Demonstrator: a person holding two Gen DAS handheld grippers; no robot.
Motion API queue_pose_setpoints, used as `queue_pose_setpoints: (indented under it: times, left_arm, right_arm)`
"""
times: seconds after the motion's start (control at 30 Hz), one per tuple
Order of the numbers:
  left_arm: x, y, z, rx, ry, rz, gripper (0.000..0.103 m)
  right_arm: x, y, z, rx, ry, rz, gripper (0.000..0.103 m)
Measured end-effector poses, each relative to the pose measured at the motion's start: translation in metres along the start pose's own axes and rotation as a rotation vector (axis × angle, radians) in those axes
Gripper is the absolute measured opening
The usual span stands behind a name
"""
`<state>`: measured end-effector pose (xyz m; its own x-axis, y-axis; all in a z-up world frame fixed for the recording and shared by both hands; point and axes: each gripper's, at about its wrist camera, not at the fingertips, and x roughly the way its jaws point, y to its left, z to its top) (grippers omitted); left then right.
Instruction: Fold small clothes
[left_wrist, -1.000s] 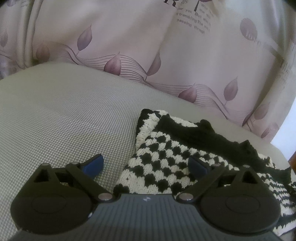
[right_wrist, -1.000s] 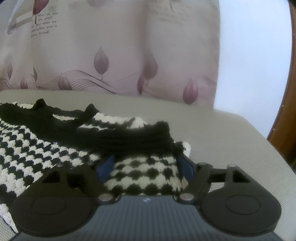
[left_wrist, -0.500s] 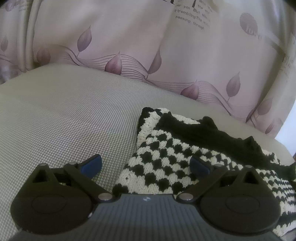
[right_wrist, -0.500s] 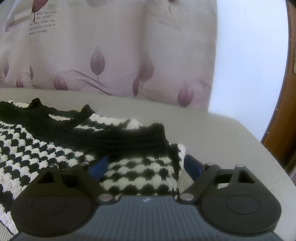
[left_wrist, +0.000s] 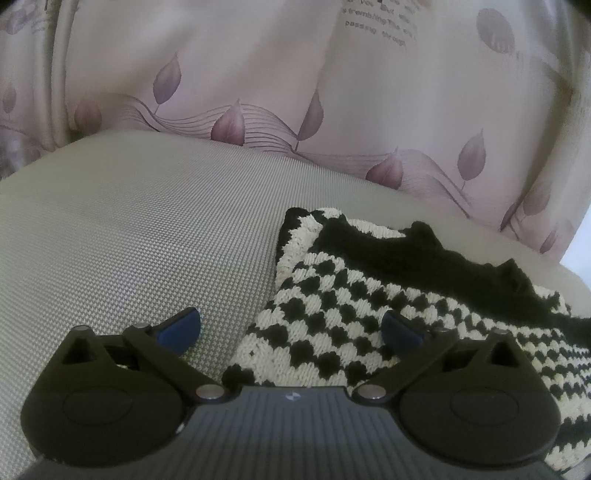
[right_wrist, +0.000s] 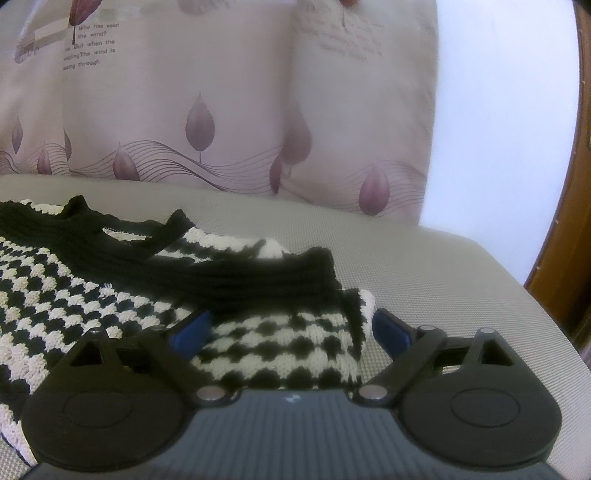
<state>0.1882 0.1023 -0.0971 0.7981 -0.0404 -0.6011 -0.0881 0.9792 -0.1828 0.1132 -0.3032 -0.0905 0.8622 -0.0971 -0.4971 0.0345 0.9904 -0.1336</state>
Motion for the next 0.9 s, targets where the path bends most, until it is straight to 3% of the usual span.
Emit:
queue_pose_setpoints:
  times: [0.2,0.4,0.5,0.7,0.83,0.9]
  left_arm:
    - [-0.001,0.000,0.001,0.004,0.001,-0.003,0.103]
    - [-0.004,0.037,0.019,-0.088,0.031,-0.188,0.096]
    - [0.001,0.053,0.036,-0.056,0.048,-0.244,0.084]
    - [0.040,0.051,0.059,0.039,0.215,-0.370,0.085]
    - [0.056,0.043,0.064,0.096,0.246,-0.445,0.085]
    - [0.060,0.038,0.064,0.143,0.234,-0.423,0.058]
  right_arm:
    - [-0.001,0.000,0.000,0.002,-0.002,0.001,0.098]
    - [-0.001,0.001,0.000,-0.002,-0.006,-0.002,0.099]
    - [-0.002,0.001,0.000,0.002,-0.013,0.005,0.099]
    - [-0.004,0.002,-0.001,-0.006,-0.020,0.008,0.100]
    - [-0.004,0.003,-0.001,-0.005,-0.022,0.008,0.100]
    - [-0.005,0.002,-0.001,-0.001,-0.026,0.012,0.100]
